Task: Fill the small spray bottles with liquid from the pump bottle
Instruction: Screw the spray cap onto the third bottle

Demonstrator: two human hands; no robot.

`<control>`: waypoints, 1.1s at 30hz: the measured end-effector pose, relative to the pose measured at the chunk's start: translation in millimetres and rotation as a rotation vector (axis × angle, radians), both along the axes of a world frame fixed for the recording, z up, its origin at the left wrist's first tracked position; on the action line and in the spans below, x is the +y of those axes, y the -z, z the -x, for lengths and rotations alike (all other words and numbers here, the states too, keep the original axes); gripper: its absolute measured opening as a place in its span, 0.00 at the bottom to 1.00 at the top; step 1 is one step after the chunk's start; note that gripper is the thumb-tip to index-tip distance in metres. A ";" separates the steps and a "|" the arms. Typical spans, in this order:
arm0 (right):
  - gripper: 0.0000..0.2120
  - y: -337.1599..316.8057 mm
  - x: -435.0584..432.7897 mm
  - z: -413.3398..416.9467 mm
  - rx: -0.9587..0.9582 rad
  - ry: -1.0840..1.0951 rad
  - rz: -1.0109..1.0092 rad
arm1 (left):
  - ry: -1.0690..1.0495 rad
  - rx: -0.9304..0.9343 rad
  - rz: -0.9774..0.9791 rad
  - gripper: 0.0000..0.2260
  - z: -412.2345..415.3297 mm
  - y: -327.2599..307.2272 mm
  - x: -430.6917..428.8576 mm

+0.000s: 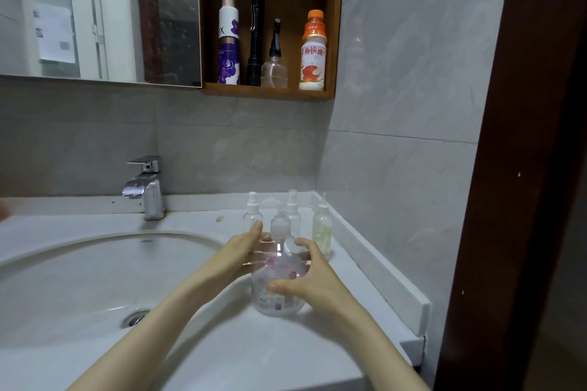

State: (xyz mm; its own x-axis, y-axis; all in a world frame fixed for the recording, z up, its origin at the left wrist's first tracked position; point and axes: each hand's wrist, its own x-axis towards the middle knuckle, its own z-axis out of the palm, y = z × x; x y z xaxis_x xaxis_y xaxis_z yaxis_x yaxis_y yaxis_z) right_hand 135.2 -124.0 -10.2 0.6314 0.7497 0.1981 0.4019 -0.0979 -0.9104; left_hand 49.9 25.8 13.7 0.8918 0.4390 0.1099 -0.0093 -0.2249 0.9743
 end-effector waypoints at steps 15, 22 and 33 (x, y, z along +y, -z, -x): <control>0.42 -8.1 7.8 -21.6 0.236 -0.222 0.039 | -0.010 0.033 -0.391 0.43 23.8 -1.0 13.4; 0.44 -10.6 11.1 -14.6 -0.052 -0.141 0.156 | -0.044 0.039 -0.420 0.49 23.6 4.4 8.4; 0.36 -17.9 6.4 -18.1 -0.009 -0.188 0.165 | -0.056 0.126 -0.477 0.47 17.4 2.8 8.8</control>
State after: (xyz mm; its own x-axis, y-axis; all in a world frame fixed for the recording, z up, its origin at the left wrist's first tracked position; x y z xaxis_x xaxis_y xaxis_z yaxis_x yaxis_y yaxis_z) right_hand 153.2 -117.6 7.7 0.4763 0.8767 0.0680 0.4353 -0.1678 -0.8845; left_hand 32.5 34.6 10.8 0.8873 0.4141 0.2028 0.1271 -0.6424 0.7557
